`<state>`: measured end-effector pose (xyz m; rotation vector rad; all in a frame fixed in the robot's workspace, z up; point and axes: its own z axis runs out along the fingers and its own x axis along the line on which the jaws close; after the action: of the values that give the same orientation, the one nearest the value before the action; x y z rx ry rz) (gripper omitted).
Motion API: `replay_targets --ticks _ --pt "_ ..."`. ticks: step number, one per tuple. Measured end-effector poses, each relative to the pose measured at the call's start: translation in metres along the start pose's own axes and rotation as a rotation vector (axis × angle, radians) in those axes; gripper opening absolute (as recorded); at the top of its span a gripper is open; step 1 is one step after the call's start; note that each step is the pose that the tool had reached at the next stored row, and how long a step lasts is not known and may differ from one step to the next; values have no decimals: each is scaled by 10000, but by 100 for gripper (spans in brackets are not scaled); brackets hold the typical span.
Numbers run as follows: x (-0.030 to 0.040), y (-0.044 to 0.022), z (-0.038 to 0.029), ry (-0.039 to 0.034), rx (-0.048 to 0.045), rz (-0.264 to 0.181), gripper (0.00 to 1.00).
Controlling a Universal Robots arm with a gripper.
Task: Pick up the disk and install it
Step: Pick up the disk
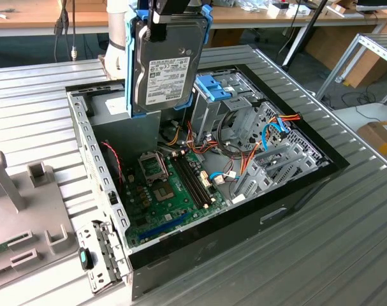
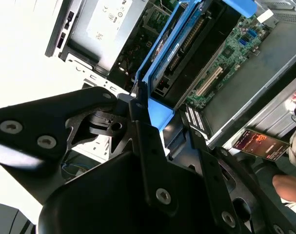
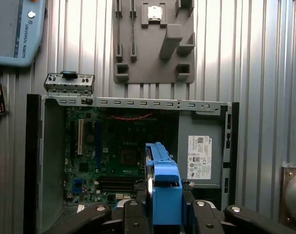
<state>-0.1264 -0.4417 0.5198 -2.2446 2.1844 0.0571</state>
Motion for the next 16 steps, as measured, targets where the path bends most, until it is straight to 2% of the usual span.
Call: replay_targets --ticks 5,16 --pt "5 0 0 -1 0 -1 36" --pt "191 5 -6 -1 1 -1 36"
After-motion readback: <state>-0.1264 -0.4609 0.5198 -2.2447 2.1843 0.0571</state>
